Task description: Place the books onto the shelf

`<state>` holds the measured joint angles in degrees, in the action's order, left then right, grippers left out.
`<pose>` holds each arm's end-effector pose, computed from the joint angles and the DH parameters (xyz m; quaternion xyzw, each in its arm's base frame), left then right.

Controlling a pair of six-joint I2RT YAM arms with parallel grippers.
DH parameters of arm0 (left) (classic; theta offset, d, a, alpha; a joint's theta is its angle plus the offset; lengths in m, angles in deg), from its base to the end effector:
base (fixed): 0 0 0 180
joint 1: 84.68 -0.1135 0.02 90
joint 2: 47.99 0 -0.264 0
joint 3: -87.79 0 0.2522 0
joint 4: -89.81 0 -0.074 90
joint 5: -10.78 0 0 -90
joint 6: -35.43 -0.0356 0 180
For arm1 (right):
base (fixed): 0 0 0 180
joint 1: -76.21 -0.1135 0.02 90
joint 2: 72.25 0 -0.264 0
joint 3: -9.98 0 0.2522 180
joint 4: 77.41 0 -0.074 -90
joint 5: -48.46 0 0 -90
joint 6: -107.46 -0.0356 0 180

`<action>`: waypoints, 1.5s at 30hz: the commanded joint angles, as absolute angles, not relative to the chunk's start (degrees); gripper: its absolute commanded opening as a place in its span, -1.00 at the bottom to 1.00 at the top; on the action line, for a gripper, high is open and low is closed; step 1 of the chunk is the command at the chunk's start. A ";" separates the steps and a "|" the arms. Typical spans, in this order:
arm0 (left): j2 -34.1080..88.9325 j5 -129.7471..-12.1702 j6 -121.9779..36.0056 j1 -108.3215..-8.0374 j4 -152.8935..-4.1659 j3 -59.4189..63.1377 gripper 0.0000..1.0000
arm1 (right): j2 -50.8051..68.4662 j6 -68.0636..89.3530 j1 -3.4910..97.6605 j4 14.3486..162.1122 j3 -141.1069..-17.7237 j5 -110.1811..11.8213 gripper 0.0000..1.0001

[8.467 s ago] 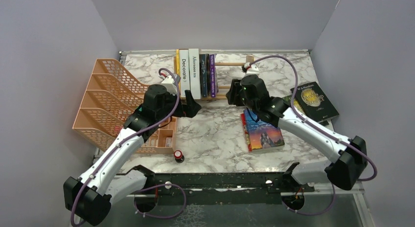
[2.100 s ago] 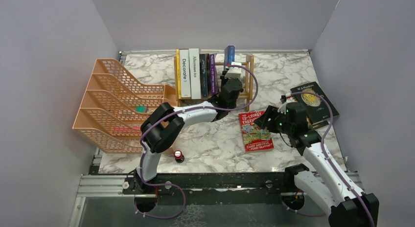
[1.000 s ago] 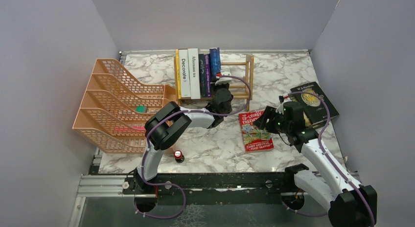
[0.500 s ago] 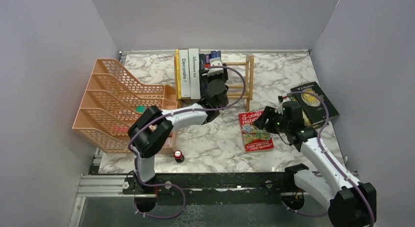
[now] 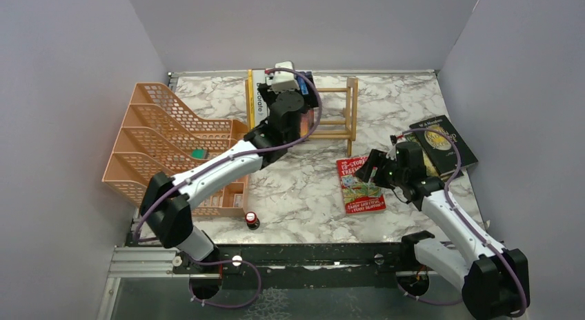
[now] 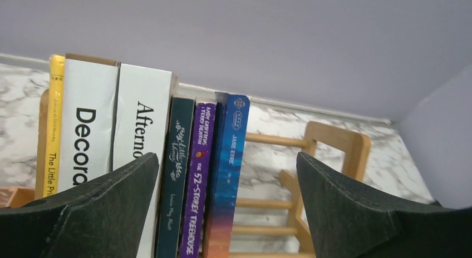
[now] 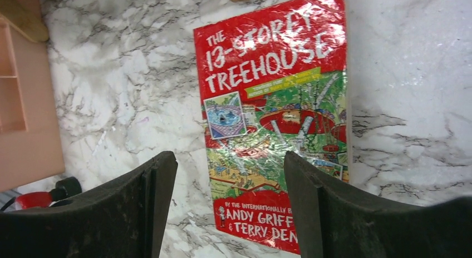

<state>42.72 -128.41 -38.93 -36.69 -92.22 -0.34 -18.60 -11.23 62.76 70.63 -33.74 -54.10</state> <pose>0.2693 -0.2587 0.3652 -0.1013 0.7020 -0.0860 0.6996 0.1858 0.0524 0.2100 0.0762 0.9056 0.2389 0.3422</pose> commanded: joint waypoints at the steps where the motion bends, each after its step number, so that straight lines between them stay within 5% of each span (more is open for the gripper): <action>1: 34.84 -106.80 -26.45 -39.99 -73.05 2.43 0.90 | -17.06 -12.24 62.57 71.76 -35.53 -47.19 0.52; 6: 30.68 -96.03 -22.54 -41.21 -68.88 8.18 0.93 | -15.29 -14.66 62.54 70.55 -34.98 -37.22 0.53; 17: 31.57 -71.56 -10.76 -40.39 -90.62 29.02 0.88 | -11.06 -16.94 62.56 72.67 -32.04 -33.17 0.53; 32: 40.01 -71.77 -2.74 -35.22 -93.35 33.10 0.83 | -7.50 -18.49 62.54 78.23 -28.03 -56.37 0.37; 45: 47.55 -76.25 -1.40 -32.59 -95.59 32.44 0.50 | -8.04 -17.47 62.52 81.24 -27.16 -61.94 0.07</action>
